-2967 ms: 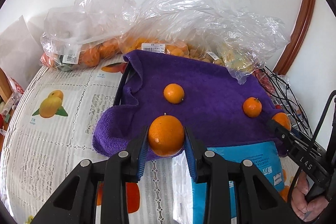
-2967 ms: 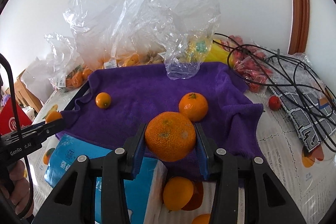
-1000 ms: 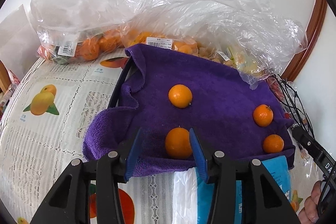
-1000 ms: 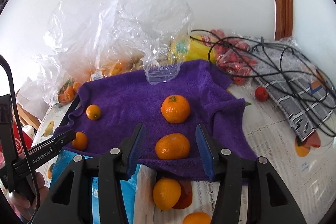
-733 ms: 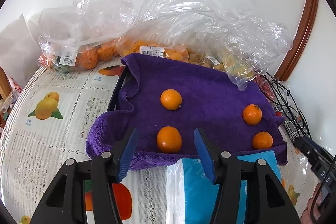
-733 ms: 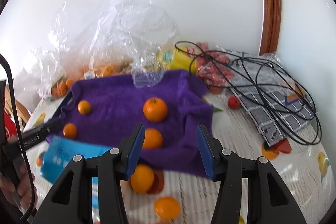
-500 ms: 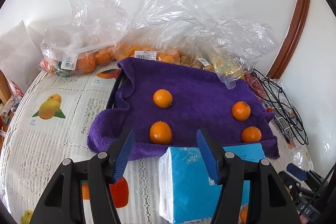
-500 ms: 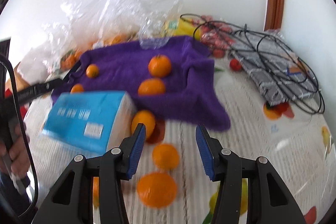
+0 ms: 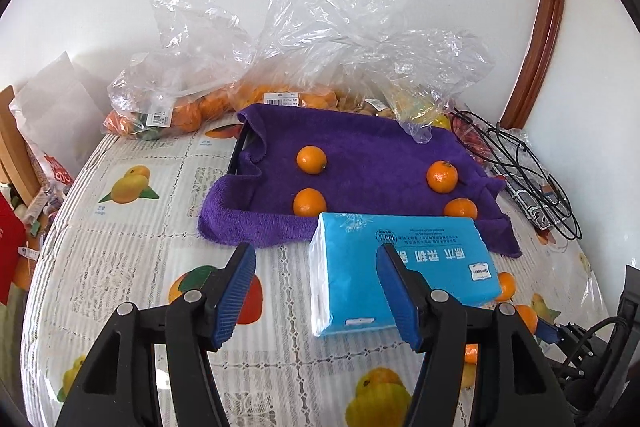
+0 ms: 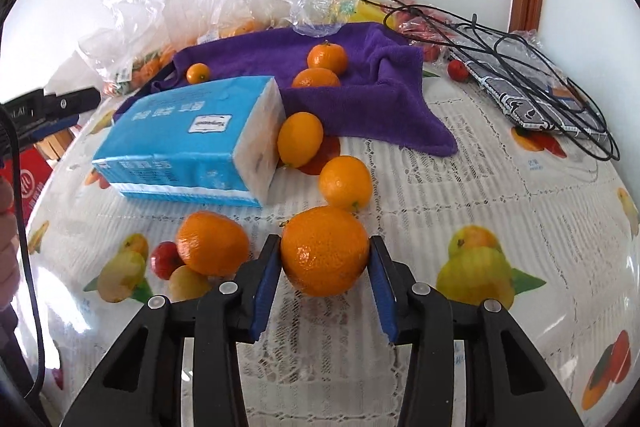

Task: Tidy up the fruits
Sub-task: 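Move both grippers back toward the remaining fruit near the tissue pack, then grasp the red cherry tomato with the left gripper while the right gripper holds an orange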

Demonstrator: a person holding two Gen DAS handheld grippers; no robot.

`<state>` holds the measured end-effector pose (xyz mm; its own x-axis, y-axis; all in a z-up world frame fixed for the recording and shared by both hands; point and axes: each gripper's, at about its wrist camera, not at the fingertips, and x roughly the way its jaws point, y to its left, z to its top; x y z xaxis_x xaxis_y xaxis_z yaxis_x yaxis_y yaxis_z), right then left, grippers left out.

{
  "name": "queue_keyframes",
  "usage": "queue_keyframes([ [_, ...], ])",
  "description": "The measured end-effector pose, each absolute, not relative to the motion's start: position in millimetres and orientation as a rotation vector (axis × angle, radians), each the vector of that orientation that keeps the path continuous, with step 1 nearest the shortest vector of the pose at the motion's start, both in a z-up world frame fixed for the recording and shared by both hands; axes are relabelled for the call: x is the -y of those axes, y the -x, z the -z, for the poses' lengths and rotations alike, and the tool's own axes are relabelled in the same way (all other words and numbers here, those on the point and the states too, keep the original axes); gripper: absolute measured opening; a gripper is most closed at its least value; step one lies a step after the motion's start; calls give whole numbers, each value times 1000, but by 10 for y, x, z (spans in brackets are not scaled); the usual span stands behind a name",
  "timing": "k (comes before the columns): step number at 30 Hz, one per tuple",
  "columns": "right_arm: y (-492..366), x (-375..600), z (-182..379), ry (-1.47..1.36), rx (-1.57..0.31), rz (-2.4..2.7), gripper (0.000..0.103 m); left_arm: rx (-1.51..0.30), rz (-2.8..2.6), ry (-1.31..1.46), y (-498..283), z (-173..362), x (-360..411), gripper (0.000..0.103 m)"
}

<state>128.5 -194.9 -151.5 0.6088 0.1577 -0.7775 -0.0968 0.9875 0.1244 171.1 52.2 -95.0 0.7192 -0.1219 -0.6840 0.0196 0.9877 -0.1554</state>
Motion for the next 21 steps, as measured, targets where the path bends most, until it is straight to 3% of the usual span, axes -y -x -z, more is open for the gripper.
queue_keyframes([
  [21, -825, 2233, 1213, -109, -832, -72, 43, -869, 258, 111, -1166, 1327, 136, 60],
])
